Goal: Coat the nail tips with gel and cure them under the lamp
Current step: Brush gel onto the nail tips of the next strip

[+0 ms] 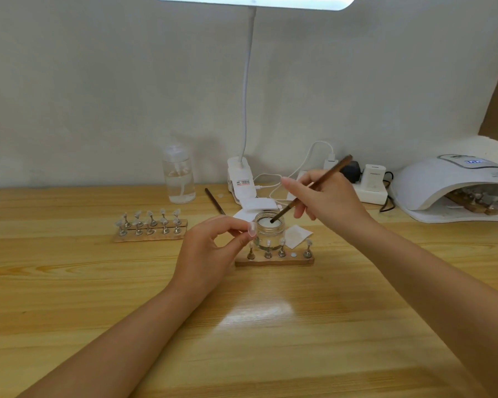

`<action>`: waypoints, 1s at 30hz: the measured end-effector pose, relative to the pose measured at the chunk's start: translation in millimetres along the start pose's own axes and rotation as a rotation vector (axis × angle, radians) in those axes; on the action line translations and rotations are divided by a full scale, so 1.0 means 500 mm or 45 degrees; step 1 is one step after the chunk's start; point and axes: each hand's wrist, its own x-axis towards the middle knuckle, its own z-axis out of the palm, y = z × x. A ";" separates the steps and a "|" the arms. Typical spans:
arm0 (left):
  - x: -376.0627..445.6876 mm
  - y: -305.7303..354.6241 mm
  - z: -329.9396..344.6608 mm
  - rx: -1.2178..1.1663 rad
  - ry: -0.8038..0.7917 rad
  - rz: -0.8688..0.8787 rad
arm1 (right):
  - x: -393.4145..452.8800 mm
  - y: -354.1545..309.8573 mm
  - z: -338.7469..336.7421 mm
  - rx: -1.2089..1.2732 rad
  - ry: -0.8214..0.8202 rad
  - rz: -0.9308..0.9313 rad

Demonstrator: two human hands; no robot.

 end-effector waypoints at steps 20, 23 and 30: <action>0.000 0.003 -0.001 0.009 -0.015 -0.034 | 0.042 0.003 -0.001 -0.049 0.154 0.132; 0.001 0.003 -0.001 0.019 -0.005 -0.045 | 0.039 0.016 -0.005 -0.002 0.145 0.173; 0.001 0.002 -0.001 0.029 0.000 -0.048 | 0.031 0.022 -0.024 0.057 0.175 0.143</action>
